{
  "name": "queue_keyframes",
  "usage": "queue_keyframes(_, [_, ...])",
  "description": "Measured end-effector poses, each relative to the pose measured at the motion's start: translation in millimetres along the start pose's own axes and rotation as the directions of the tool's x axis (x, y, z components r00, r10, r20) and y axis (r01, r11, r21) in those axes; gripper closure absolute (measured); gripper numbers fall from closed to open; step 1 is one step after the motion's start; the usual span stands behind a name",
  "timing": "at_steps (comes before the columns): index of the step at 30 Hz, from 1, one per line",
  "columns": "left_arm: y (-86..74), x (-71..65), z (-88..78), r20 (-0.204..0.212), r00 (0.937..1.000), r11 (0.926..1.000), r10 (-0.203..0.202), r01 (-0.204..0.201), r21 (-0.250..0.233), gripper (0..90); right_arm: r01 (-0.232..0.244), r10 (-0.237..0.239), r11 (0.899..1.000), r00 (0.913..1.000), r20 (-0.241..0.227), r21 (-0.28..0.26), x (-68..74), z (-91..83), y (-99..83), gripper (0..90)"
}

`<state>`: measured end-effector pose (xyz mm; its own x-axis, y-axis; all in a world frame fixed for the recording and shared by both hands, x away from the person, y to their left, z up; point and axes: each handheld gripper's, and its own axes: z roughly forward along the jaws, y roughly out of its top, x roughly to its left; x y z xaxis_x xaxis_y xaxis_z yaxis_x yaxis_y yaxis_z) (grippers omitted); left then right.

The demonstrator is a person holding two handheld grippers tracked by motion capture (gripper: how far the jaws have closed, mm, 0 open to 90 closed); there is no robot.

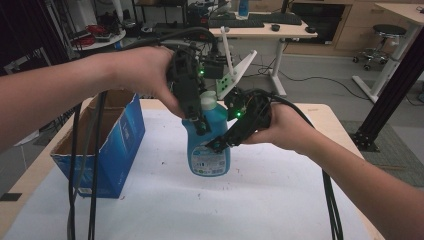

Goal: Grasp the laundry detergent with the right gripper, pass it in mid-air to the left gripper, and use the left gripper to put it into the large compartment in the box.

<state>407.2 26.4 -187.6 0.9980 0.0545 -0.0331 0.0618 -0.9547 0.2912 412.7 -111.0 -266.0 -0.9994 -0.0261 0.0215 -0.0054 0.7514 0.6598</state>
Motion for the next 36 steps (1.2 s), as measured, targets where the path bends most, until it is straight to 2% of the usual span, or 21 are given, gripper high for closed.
queue_keyframes(3, [-0.1, -0.4, 1.0, 0.0, 1.0, 1.0, -0.005, 0.005, -0.002, 18.3, 0.001, -0.001, 1.0, 1.0, 0.0, 0.002, 0.0, -0.4, -0.3, 47.5])
queue_keyframes(6, [0.1, -1.1, 2.2, -0.004, 1.0, 1.0, -0.004, 0.004, 0.005, 18.7, -0.028, 0.028, 1.0, 0.9994, -0.019, 0.005, 2.3, -1.1, -0.2, 47.5])
queue_keyframes(19, [-0.9, -1.3, 2.7, -0.002, 1.0, 1.0, -0.007, 0.007, 0.005, 24.2, -0.014, 0.014, 1.0, 0.9999, -0.008, -0.003, 1.0, -2.1, -0.7, 47.5])
queue_keyframes(36, [-1.7, -1.6, 2.9, -0.003, 0.9999, 0.9999, -0.016, 0.016, 0.002, 26.1, -0.013, 0.013, 1.0, 0.9999, -0.006, -0.004, 0.7, -2.2, -0.9, 47.5])
